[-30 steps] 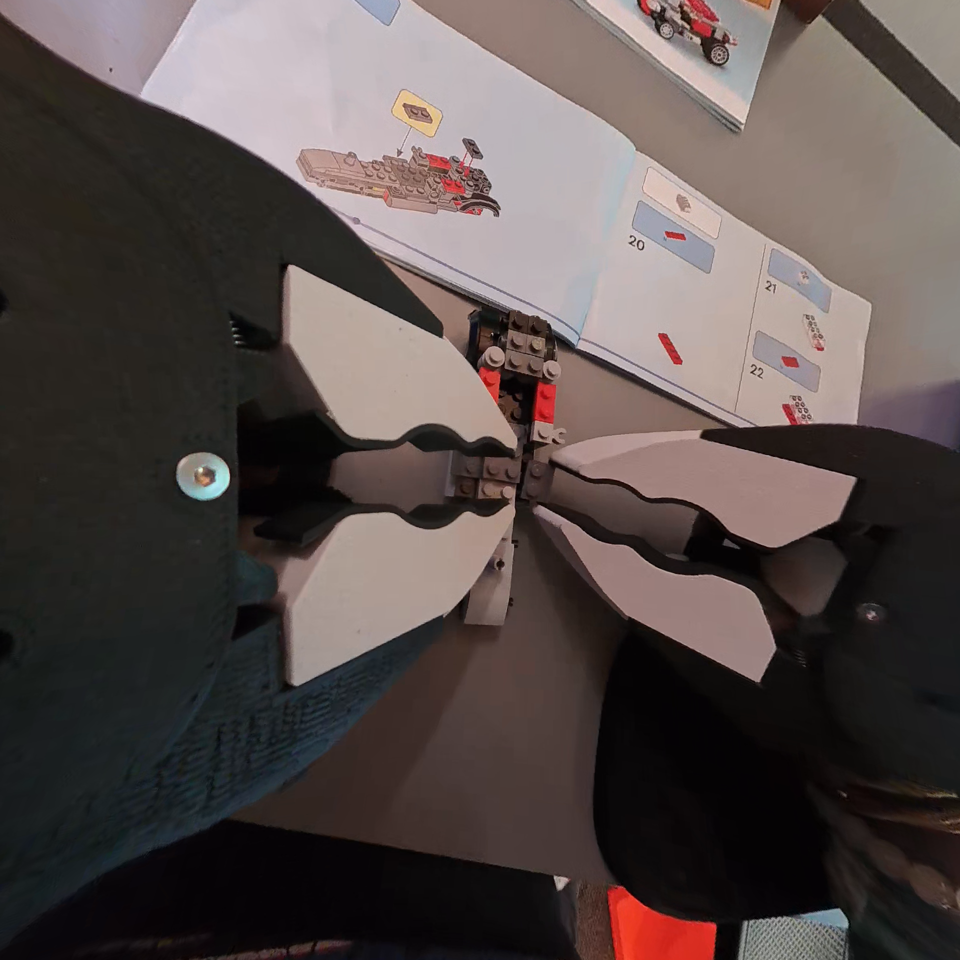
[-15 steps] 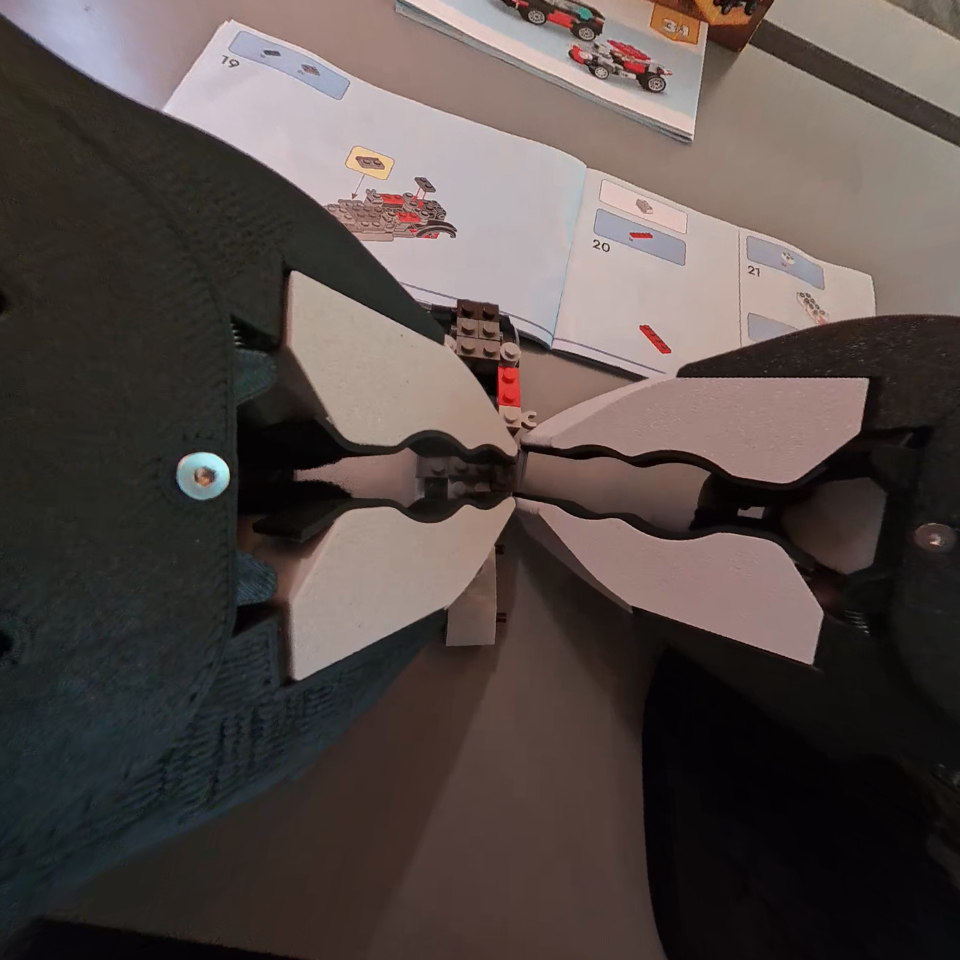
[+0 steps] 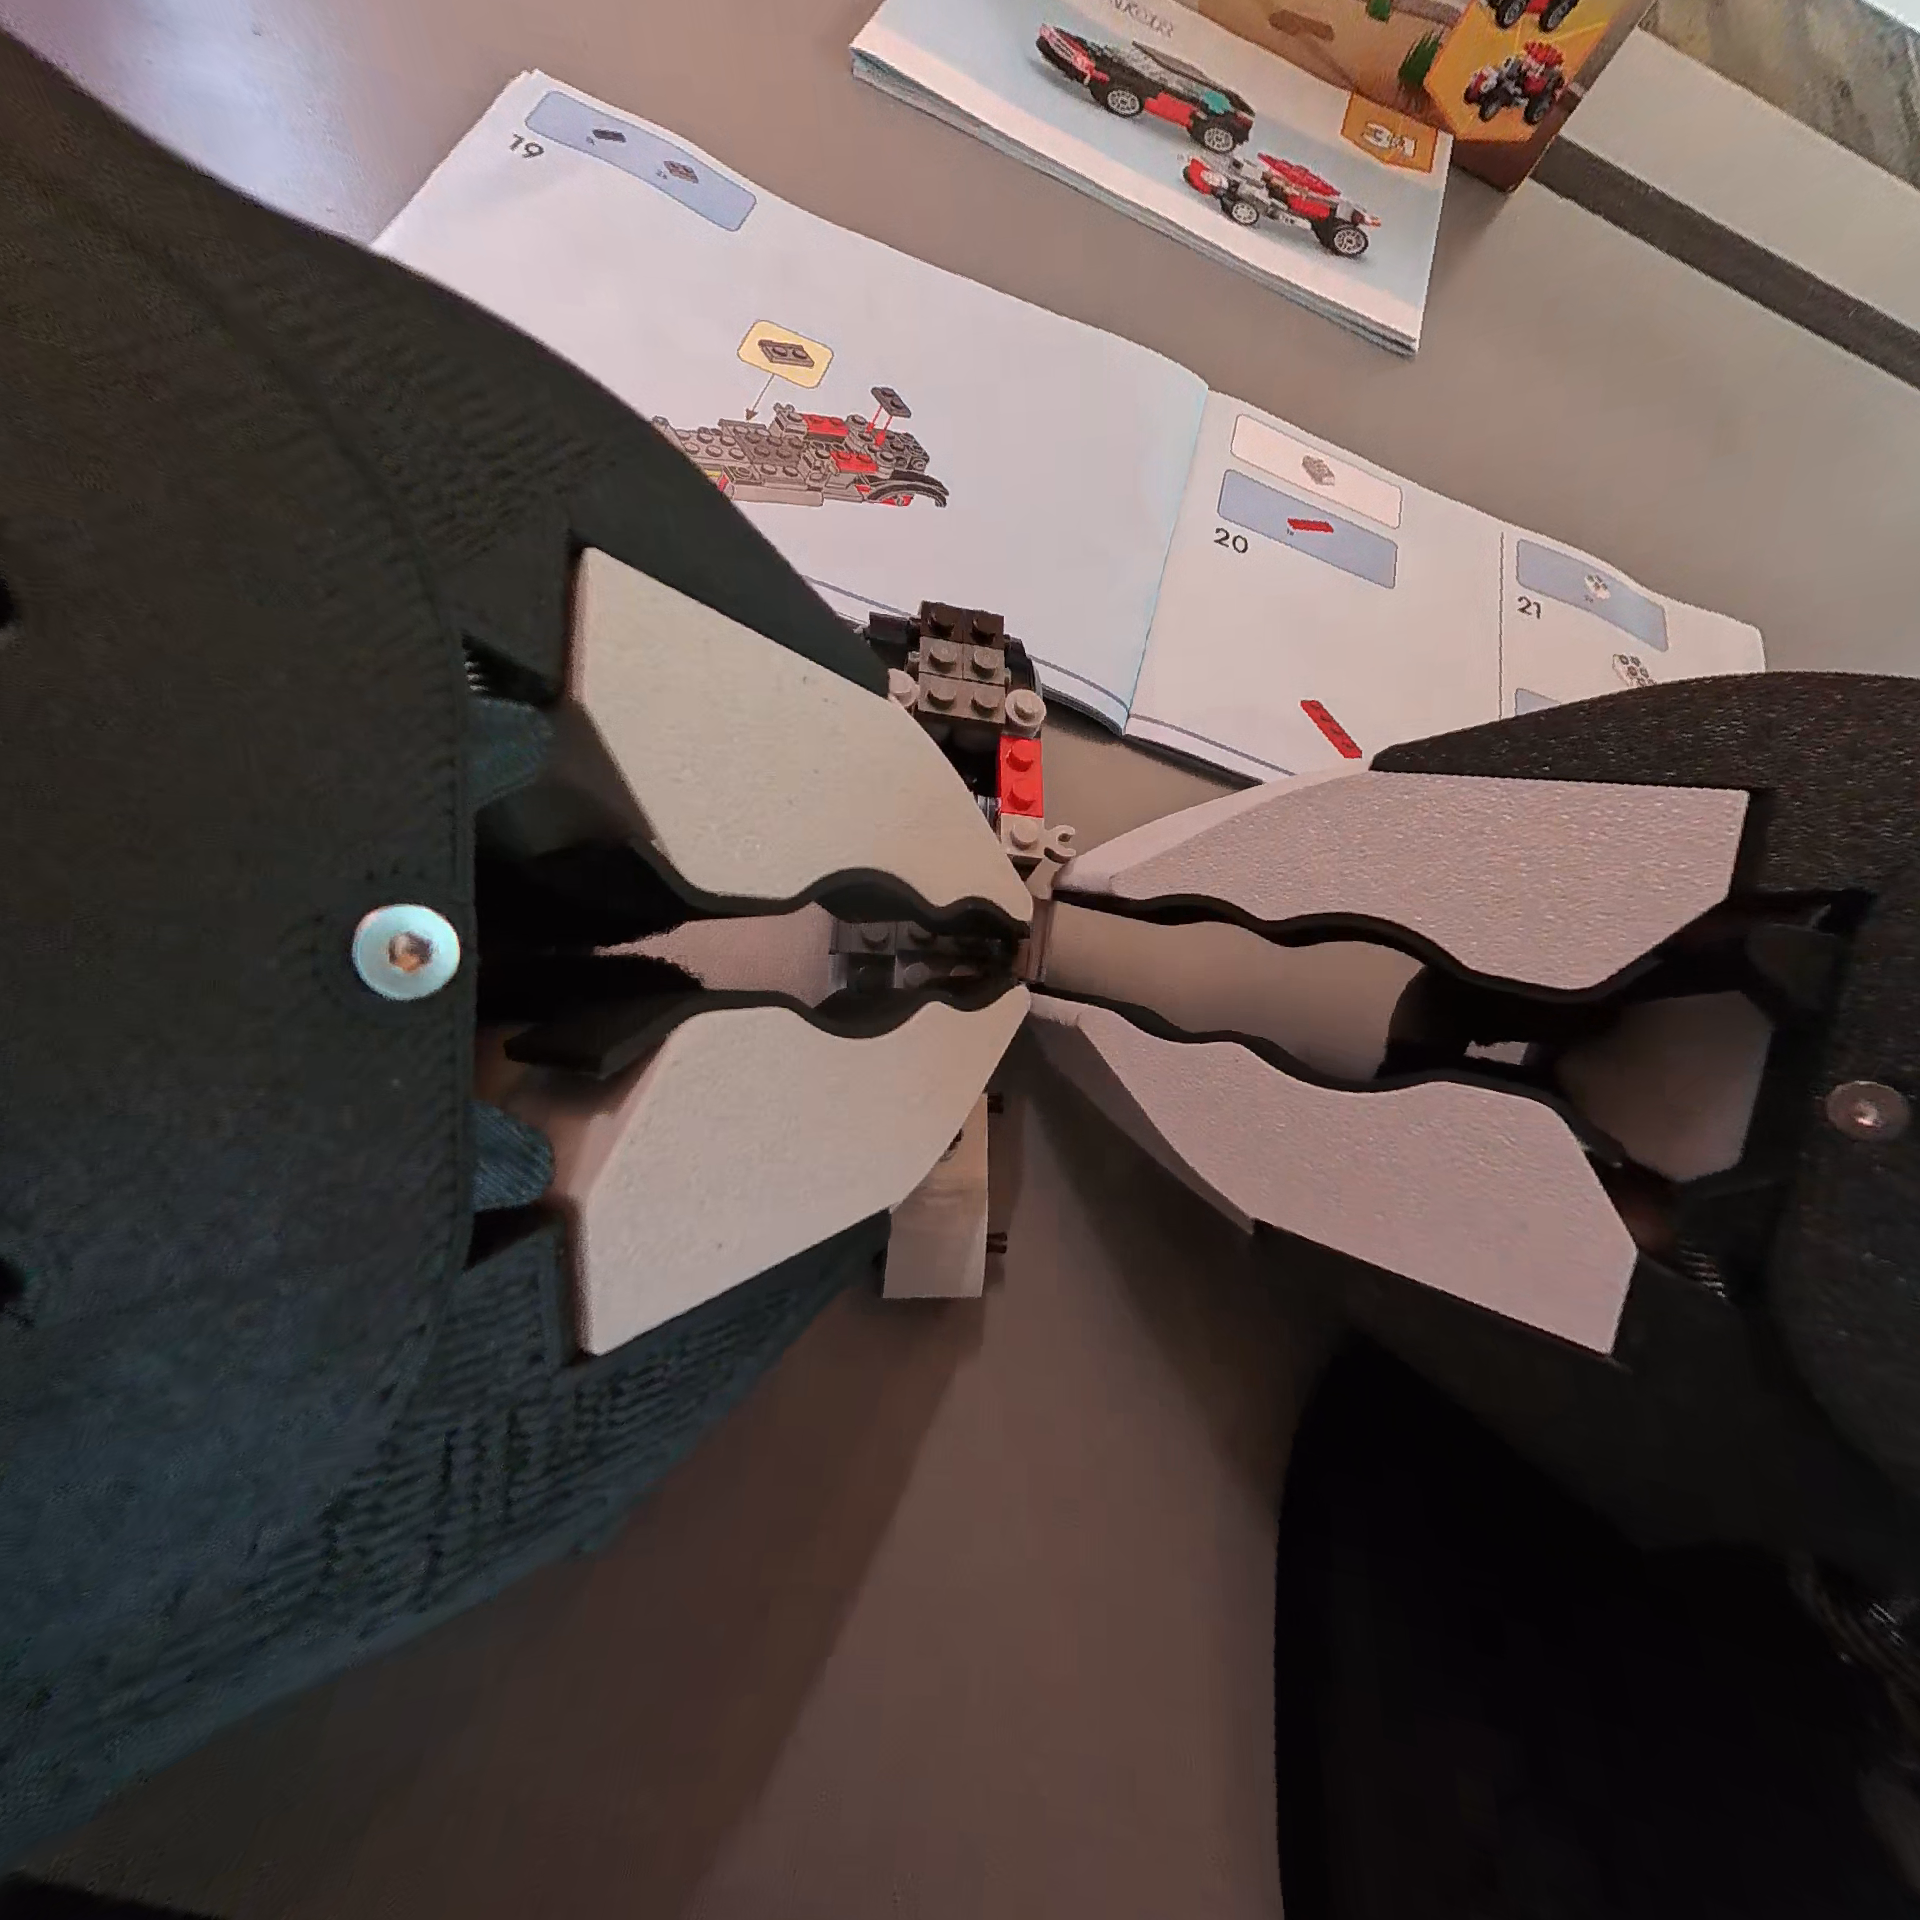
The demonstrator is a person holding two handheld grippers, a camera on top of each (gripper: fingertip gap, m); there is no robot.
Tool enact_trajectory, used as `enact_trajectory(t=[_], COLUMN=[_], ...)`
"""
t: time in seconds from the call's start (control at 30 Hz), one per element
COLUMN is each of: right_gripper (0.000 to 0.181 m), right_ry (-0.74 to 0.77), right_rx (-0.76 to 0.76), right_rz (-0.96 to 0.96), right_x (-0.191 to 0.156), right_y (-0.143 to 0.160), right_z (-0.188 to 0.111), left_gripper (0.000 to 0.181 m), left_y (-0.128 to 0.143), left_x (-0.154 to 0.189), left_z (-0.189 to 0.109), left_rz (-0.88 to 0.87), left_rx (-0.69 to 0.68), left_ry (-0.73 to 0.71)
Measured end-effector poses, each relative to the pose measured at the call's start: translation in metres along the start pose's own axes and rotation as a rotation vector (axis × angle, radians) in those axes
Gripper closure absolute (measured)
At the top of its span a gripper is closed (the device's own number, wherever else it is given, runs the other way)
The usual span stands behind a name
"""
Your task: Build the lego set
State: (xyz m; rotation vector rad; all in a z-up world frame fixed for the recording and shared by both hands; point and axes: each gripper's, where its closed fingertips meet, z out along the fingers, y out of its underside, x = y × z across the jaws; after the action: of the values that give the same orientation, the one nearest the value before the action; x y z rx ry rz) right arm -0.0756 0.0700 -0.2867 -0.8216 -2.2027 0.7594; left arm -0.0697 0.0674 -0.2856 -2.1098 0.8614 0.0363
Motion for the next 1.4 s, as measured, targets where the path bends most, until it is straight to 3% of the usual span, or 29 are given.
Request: enact_trajectory(t=[0.43, 1.07, 1.4], right_gripper=[0.175, 0.177, 0.181], right_ry=[-0.034, 0.001, -0.033], right_rx=[0.014, 0.048, 0.074], right_rz=[0.027, 0.010, 0.167], right_x=[0.000, 0.004, 0.011], right_y=[0.000, -0.003, -0.004], right_z=[0.001, 0.001, 0.001], left_gripper=[0.175, 0.176, 0.181], left_y=[0.001, 0.003, 0.012], left_x=[-0.003, -0.010, -0.010], left_z=[0.000, 0.001, 0.004], left_rz=[0.001, -0.121, -0.253], left_rx=[0.004, 0.002, -0.055], left_ry=[-0.038, -0.013, 0.063])
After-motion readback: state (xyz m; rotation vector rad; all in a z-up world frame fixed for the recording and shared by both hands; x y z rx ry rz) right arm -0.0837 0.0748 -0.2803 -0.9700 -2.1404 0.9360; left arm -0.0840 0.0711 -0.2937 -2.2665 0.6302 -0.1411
